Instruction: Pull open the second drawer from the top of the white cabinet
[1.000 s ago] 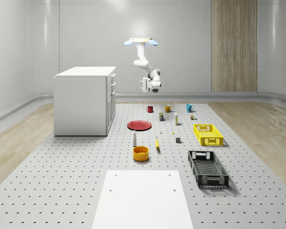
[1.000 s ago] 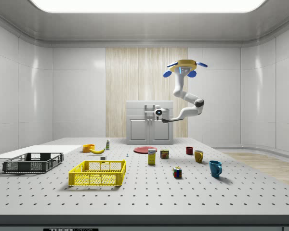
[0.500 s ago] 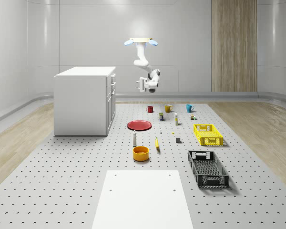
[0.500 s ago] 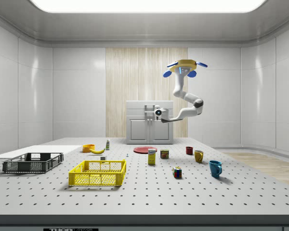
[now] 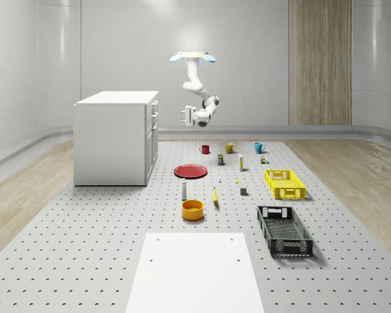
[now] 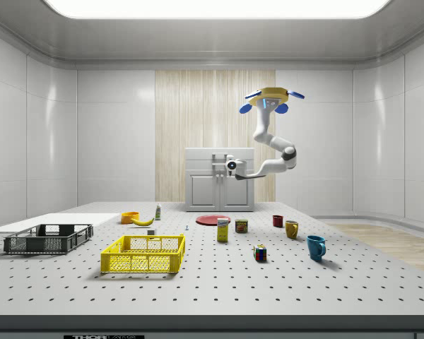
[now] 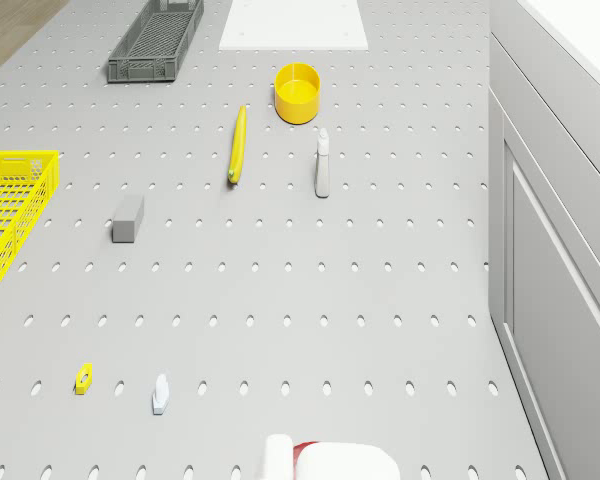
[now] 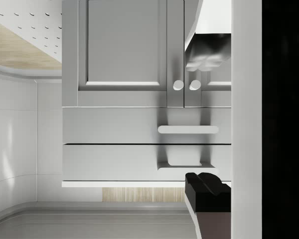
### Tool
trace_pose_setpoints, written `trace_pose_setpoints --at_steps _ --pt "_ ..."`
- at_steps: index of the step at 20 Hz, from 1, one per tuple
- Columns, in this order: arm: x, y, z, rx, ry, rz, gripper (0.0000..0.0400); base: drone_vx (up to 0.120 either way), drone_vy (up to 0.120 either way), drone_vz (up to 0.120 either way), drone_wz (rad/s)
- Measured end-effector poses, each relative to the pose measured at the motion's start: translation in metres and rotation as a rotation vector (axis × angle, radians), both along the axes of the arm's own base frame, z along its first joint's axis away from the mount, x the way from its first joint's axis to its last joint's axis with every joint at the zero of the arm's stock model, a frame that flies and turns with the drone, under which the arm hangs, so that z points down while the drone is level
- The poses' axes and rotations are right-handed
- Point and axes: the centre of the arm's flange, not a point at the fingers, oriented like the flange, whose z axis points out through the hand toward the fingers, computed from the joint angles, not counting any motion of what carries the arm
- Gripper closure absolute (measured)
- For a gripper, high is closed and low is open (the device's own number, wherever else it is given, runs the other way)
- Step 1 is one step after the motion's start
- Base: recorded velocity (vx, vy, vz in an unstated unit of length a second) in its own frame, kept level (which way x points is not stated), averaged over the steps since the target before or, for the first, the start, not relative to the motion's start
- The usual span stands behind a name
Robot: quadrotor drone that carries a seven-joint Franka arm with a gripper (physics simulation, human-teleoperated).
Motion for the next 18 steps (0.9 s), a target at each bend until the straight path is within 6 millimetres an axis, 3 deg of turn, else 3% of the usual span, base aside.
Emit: trace_pose_setpoints --at_steps 8,18 --pt "0.001 0.045 0.0 0.0 0.0 0.0 0.01 0.0 0.0 0.0 0.0" --pt "0.03 0.074 0.0 0.001 0.0 0.0 0.01 0.0 0.0 0.0 0.0"
